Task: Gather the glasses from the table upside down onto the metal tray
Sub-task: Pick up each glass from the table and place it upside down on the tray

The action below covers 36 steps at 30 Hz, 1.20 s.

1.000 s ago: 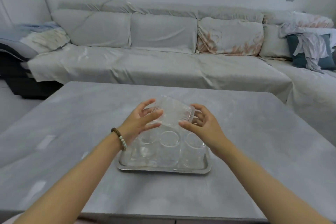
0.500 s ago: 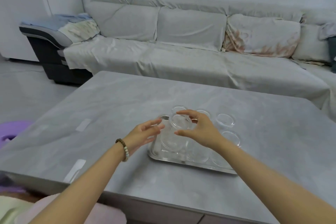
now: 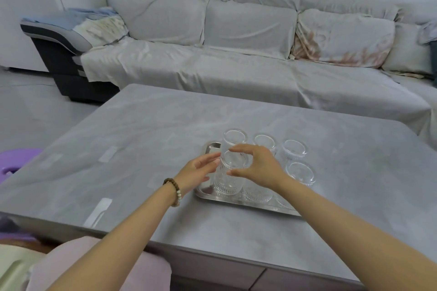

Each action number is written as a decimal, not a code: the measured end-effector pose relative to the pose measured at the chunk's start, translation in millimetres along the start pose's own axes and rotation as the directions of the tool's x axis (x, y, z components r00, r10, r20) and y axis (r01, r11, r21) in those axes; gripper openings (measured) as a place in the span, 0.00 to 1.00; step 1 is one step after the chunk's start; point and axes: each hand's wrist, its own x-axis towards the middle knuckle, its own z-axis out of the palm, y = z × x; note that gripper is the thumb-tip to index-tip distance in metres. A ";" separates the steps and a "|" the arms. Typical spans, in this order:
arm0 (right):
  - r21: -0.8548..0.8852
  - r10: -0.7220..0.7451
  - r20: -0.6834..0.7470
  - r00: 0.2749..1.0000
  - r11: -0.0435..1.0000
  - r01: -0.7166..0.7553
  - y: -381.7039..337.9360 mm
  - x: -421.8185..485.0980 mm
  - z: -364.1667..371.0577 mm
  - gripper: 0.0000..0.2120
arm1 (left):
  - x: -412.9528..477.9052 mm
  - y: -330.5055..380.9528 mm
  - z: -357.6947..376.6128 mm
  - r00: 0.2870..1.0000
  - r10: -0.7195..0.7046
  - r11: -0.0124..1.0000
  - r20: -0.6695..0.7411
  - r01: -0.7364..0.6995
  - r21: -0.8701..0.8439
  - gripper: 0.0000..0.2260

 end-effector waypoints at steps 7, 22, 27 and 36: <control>-0.124 -0.029 0.032 0.999 0.992 0.033 5.4 4.7 5.0 0.29 | 3.7 -3.0 -1.6 1.000 0.021 1.000 -0.005 -0.021 0.006 0.10; 0.164 0.150 -0.147 0.978 0.978 -0.125 93.3 -62.4 -60.1 0.59 | 29.9 -29.1 6.6 0.982 0.186 0.863 0.029 -0.178 0.473 0.55; 0.220 0.284 0.040 0.958 0.933 -0.286 127.5 -78.8 -47.3 0.67 | 41.2 -37.3 17.4 0.970 0.239 0.673 0.043 -0.197 0.713 0.62; 0.146 0.237 0.112 0.965 0.957 -0.252 145.1 -65.7 -39.6 0.72 | 52.6 -48.0 13.9 0.983 0.182 0.611 0.014 -0.124 0.782 0.63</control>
